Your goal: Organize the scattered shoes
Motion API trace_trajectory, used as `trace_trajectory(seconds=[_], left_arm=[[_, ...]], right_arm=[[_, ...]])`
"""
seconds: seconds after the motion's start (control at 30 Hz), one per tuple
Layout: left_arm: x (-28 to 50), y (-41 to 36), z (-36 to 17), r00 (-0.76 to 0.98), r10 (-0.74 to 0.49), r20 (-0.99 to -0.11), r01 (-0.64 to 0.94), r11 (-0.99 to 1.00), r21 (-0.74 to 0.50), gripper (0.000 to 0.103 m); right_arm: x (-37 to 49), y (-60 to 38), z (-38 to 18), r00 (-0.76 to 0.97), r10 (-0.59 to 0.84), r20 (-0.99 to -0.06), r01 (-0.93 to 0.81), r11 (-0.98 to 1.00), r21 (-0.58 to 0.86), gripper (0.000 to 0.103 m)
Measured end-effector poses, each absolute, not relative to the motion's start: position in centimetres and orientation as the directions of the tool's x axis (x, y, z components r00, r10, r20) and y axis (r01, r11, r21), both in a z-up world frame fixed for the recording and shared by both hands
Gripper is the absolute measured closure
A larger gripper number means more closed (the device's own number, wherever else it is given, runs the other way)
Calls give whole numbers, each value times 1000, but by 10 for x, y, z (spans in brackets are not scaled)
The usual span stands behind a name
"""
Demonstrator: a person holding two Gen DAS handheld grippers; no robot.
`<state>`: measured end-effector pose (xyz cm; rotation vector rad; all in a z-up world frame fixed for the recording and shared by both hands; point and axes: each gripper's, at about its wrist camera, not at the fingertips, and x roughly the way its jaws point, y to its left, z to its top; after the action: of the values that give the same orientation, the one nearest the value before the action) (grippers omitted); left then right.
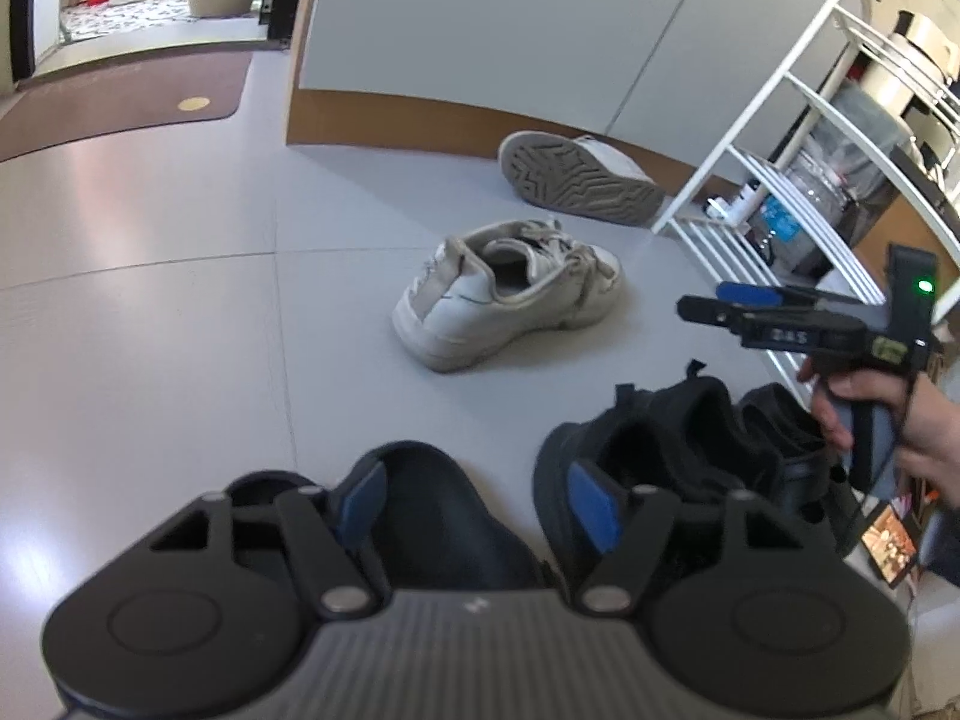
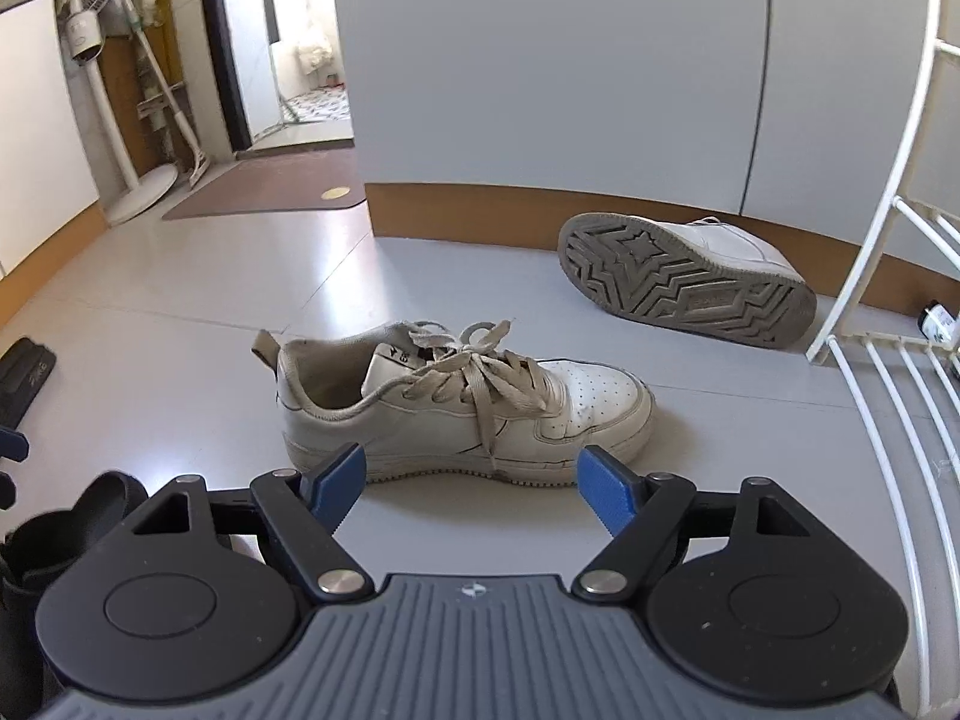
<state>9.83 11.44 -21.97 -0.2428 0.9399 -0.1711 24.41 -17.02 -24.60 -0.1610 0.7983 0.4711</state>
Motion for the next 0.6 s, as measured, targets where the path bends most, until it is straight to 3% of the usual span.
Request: trace_trajectory(seconds=[0.6], left_arm=[[94, 123, -238, 556, -243, -795, -52, 944, -325, 33]], right_arm=[[287, -154, -284, 589, 295, -752, -569, 813, -126, 21]])
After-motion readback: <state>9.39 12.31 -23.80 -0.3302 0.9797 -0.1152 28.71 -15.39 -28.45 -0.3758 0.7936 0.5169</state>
